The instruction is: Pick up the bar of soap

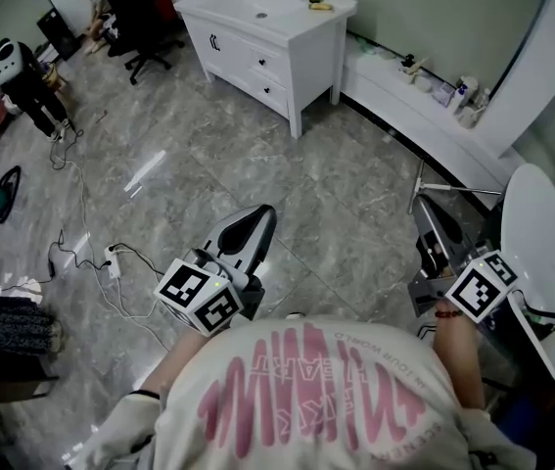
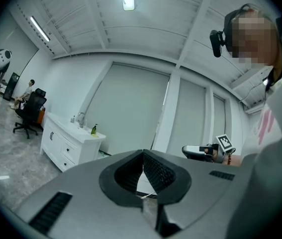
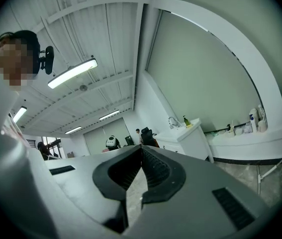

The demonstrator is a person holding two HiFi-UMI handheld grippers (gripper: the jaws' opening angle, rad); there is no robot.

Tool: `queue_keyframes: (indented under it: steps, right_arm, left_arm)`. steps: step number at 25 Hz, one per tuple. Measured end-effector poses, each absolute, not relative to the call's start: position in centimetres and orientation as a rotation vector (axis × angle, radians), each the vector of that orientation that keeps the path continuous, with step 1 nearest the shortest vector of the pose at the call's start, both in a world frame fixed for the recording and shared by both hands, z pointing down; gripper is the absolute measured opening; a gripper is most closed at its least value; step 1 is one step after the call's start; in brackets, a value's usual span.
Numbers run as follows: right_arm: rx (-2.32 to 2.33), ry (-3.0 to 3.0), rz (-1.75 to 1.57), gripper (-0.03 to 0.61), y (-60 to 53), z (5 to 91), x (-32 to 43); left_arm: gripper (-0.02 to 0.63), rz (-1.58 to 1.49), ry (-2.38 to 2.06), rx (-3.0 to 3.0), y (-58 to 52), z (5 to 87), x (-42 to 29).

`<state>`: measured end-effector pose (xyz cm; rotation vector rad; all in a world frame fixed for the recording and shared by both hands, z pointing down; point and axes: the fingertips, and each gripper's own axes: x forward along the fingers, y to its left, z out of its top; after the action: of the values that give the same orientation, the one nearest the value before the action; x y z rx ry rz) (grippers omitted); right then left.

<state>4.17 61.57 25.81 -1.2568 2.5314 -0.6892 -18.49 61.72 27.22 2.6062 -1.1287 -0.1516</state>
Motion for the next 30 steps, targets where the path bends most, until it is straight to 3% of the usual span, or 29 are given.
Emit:
queue_keyframes:
  steps: [15,30]
  right_arm:
    - [-1.362,2.398,-0.666,0.011,59.2,27.2,5.2]
    - [-1.245,2.563,-0.726,0.012,40.8,29.8,7.8]
  left_arm:
    - [0.009,-0.12,-1.074,2.618,59.5,29.1,-21.7]
    - [0.009,-0.135,-1.186,2.554,44.0,30.0,-17.3]
